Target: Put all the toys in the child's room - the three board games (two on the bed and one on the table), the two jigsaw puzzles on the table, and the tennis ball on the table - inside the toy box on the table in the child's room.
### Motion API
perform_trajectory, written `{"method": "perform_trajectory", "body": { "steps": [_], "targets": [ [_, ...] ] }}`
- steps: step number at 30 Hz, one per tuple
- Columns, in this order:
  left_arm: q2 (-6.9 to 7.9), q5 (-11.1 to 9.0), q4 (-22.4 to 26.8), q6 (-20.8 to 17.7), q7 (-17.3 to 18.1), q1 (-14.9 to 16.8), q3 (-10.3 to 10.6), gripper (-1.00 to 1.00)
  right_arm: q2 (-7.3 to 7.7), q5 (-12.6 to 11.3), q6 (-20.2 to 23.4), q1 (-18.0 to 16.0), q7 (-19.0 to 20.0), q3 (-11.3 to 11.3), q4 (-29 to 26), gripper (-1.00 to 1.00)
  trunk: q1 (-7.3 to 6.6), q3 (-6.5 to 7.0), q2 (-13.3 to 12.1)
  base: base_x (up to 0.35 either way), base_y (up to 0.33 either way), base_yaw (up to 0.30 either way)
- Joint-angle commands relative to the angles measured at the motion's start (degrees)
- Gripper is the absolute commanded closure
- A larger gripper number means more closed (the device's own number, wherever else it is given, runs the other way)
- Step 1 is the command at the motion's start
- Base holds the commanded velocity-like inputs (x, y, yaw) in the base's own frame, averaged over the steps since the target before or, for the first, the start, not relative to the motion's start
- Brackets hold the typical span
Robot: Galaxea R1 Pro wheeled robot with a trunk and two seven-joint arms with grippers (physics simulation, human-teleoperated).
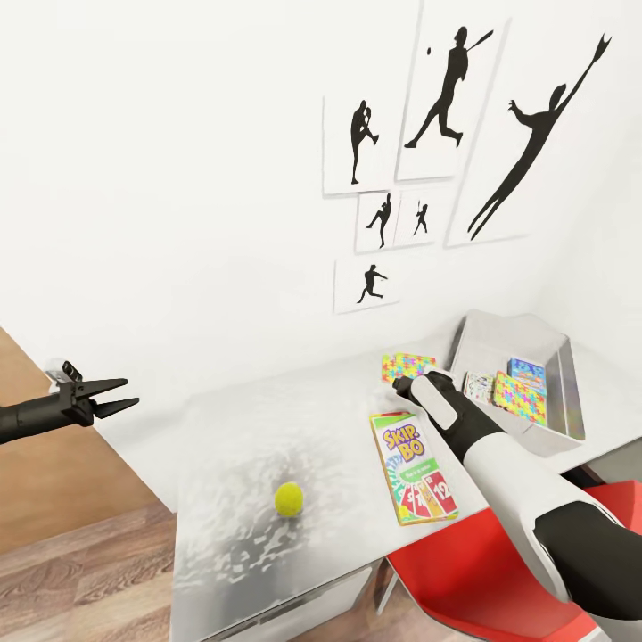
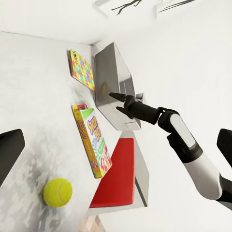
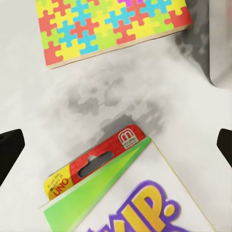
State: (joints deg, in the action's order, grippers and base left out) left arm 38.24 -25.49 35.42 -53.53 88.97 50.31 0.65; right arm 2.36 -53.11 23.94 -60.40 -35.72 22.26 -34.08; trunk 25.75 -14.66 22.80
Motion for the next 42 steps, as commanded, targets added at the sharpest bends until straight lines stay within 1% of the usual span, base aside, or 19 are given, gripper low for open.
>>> {"method": "perform_trajectory", "body": {
  "steps": [1, 7, 10, 12, 14, 16, 21, 42],
  "targets": [
    [0.01, 0.0, 0.0, -0.6, 0.2, 0.1, 0.1, -1.00, 0.09, -0.3, 0.2, -0.1, -0.4, 0.4, -0.2, -1.00, 0.03, -0.12, 0.1, 0.000, 0.000, 0.000],
    [0.14, 0.0, 0.0, -0.6, 0.3, 0.1, 0.1, -1.00, 0.10, -0.3, 0.2, -0.1, -0.4, 0.4, -0.3, -1.00, 0.03, -0.15, 0.1, 0.000, 0.000, 0.000],
    [0.66, 0.0, 0.0, -0.6, 0.4, 0.1, 0.1, -1.00, 0.15, -0.3, 0.3, -0.1, -0.4, 0.3, -0.3, -1.00, 0.03, -0.25, 0.1, 0.000, 0.000, 0.000],
    [1.26, 0.0, 0.0, -0.6, 0.6, 0.1, 0.1, -1.00, 0.17, -0.3, 0.3, -0.1, -0.4, 0.2, -0.3, -1.00, 0.03, -0.33, 0.1, 0.000, 0.000, 0.000],
    [2.18, 0.0, 0.0, -0.5, 1.0, 0.1, 0.1, -1.00, 0.23, -0.3, 0.2, -0.1, -0.4, 0.2, -0.3, -1.00, 0.03, -0.38, 0.1, 0.000, 0.000, 0.000],
    [2.69, 0.1, 0.0, -0.5, 1.0, 0.0, 0.1, -1.00, 0.25, -0.4, 0.2, -0.1, -0.4, 0.1, -0.3, -1.00, 0.03, -0.41, 0.1, 0.000, 0.000, 0.000],
    [3.34, 0.1, 0.0, -0.5, 1.0, 0.0, 0.1, -1.00, 0.27, -0.3, 0.2, -0.1, -0.4, 0.1, -0.3, -1.00, 0.03, -0.48, 0.1, 0.000, 0.000, 0.000],
    [3.51, 0.1, 0.0, -0.5, 1.0, -0.3, 0.1, -1.00, 0.28, -0.3, 0.1, -0.1, -0.5, 0.1, -0.2, -1.00, 0.03, -2.31, 0.1, 0.000, 0.000, 0.000]
  ]
}}
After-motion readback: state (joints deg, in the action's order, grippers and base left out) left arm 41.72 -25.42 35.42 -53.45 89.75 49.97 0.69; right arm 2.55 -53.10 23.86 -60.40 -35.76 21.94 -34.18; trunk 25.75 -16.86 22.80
